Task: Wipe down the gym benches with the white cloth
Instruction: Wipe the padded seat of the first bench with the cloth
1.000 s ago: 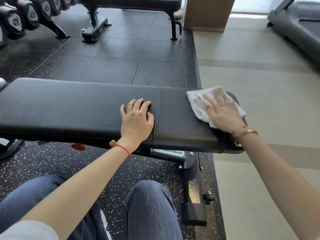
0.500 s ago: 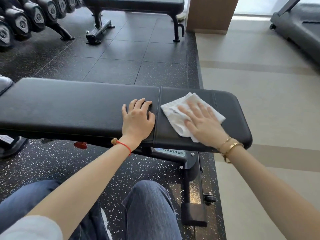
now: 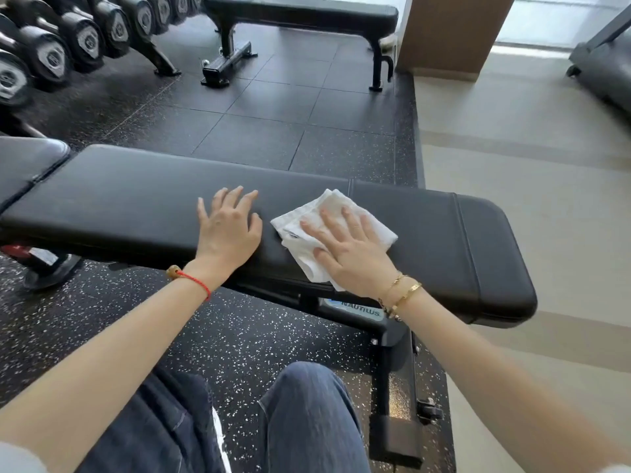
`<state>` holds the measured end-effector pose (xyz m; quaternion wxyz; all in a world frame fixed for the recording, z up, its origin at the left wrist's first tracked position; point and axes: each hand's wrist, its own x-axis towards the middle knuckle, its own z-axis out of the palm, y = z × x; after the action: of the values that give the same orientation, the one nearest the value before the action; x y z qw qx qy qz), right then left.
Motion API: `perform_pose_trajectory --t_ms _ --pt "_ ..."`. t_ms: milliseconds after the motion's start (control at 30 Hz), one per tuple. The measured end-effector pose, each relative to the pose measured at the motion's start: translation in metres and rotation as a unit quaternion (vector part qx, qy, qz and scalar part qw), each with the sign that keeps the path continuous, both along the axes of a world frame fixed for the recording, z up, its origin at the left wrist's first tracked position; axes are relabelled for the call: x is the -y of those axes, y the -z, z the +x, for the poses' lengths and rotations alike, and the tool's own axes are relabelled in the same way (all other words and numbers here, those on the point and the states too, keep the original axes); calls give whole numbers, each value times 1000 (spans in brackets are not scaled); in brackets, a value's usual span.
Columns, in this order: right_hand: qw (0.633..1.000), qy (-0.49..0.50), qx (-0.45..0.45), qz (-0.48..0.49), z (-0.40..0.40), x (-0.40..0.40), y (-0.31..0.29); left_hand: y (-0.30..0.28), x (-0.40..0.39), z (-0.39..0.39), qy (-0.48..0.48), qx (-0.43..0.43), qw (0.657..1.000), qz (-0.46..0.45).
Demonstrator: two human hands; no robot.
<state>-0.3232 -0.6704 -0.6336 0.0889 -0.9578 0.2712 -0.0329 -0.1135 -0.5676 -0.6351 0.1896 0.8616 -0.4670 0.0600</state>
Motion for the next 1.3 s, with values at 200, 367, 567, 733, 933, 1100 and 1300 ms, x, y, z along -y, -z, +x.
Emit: perform_pose_trajectory --t_ms 200,367,567,733,933,1100,1300 --pt "992 122 -35 25 47 55 -15 9 -23 47 -79 -33 996 5" --pt "998 53 -36 22 100 22 -10 10 -21 45 -88 -26 995 -24" --pt "998 -57 2 4 55 1 0 13 -23 46 -97 -22 994 -47" --pt "996 78 -35 7 105 49 -11 13 -23 46 -99 -26 993 -52" --pt "999 -39 -25 5 119 -2 -5 14 -24 48 -93 -23 994 -54" --pt "999 -54 -8 6 75 16 -2 15 -24 48 -94 -26 994 -53" --pt "993 100 -53 14 129 66 -14 12 -25 47 -92 -29 994 -58"
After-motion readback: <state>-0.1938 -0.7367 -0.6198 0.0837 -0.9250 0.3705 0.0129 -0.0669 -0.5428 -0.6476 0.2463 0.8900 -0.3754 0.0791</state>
